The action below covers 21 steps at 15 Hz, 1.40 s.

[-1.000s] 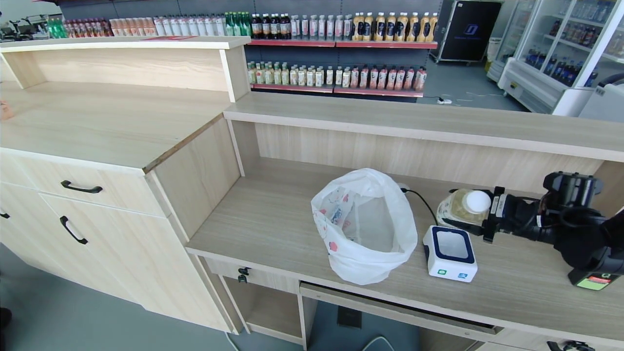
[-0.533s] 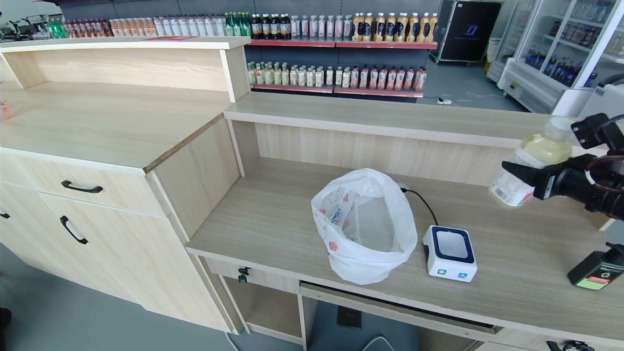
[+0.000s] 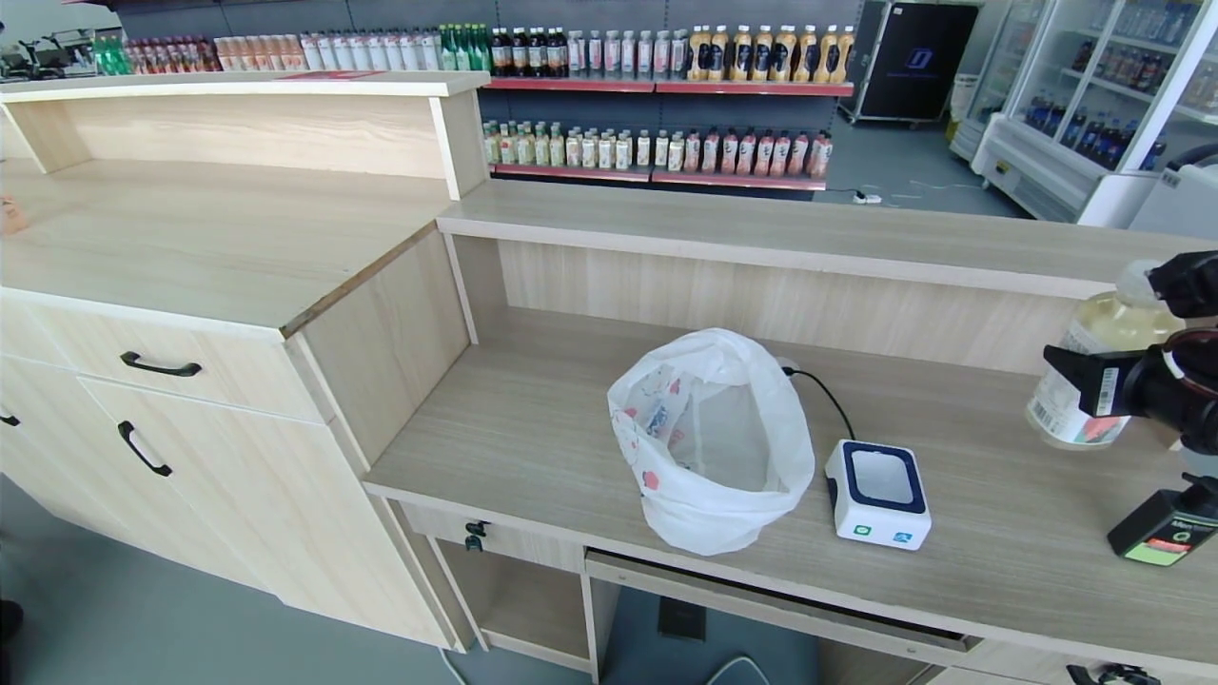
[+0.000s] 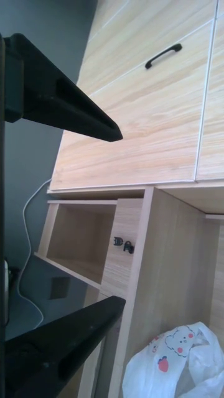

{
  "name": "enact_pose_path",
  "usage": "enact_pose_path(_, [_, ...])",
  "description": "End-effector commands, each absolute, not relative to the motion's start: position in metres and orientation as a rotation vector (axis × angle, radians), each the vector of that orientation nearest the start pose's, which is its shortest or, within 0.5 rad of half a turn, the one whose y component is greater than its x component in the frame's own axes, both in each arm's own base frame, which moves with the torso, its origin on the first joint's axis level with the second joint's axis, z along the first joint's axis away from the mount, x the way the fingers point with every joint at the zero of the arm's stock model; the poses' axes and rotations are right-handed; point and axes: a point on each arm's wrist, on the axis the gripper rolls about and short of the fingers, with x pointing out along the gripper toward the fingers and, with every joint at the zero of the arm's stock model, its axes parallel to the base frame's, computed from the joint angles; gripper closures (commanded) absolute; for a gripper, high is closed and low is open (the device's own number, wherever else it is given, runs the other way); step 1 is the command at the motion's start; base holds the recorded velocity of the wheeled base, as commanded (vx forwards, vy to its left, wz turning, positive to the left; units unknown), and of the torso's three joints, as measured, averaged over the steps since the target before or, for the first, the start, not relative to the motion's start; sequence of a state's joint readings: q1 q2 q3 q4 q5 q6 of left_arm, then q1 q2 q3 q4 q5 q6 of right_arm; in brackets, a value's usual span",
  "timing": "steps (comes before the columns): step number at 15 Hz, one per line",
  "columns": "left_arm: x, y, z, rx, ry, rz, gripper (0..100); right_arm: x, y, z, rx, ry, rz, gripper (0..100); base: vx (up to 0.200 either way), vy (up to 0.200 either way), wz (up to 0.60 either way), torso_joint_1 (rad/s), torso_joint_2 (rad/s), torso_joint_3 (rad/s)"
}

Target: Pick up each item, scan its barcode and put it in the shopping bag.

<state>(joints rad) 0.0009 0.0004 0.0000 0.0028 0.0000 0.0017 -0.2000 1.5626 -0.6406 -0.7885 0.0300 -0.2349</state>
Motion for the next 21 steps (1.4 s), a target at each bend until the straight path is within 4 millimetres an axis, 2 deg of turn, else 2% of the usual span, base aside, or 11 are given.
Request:
enact_pose_path(1, [-0.023, 0.000, 0.075, 0.002, 0.003, 0.002, 0, 0.257, -0.051, 0.194, -0.244, 0.148, -0.151, 100, 0.000, 0.000, 0.00, 0.000, 0.00, 0.000])
enact_pose_path(3, [-0.023, 0.000, 0.075, 0.002, 0.003, 0.002, 0, 0.257, -0.050, 0.194, -0.269, 0.140, -0.148, 100, 0.000, 0.000, 0.00, 0.000, 0.00, 0.000])
enact_pose_path(5, [-0.023, 0.000, 0.075, 0.002, 0.003, 0.002, 0, 0.262, -0.043, 0.195, -0.276, 0.106, -0.122, 100, 0.000, 0.000, 0.60, 0.000, 0.00, 0.002])
enact_pose_path(7, [-0.023, 0.000, 0.075, 0.002, 0.003, 0.002, 0, 0.279, -0.031, 0.194, -0.302, 0.007, -0.117, 100, 0.000, 0.000, 0.60, -0.146, 0.26, 0.132])
enact_pose_path(9, [-0.023, 0.000, 0.075, 0.002, 0.003, 0.002, 0, 0.291, -0.024, 0.188, -0.315, -0.013, -0.107, 100, 0.000, 0.000, 0.60, -0.183, 0.36, 0.173])
enact_pose_path(10, [-0.023, 0.000, 0.075, 0.002, 0.003, 0.002, 0, 0.305, -0.020, 0.180, -0.289, -0.010, -0.051, 100, 0.000, 0.000, 0.00, -0.188, 0.37, 0.168])
enact_pose_path(11, [-0.023, 0.000, 0.075, 0.002, 0.003, 0.002, 0, 0.311, -0.018, 0.177, -0.275, -0.006, -0.033, 100, 0.000, 0.000, 0.00, -0.198, 0.39, 0.193])
enact_pose_path(14, [-0.023, 0.000, 0.075, 0.002, 0.003, 0.002, 0, 0.338, 0.004, 0.155, -0.200, 0.037, 0.045, 100, 0.000, 0.000, 0.00, -0.067, 0.13, 0.056])
enact_pose_path(20, [-0.023, 0.000, 0.075, 0.002, 0.003, 0.002, 0, 0.367, 0.025, 0.126, -0.132, 0.093, 0.108, 100, 0.000, 0.000, 0.00, 0.000, 0.00, 0.000])
enact_pose_path(21, [-0.023, 0.000, 0.075, 0.002, 0.003, 0.002, 0, 0.371, 0.026, 0.114, -0.137, 0.122, 0.114, 100, 0.000, 0.000, 0.00, 0.000, 0.00, 0.000])
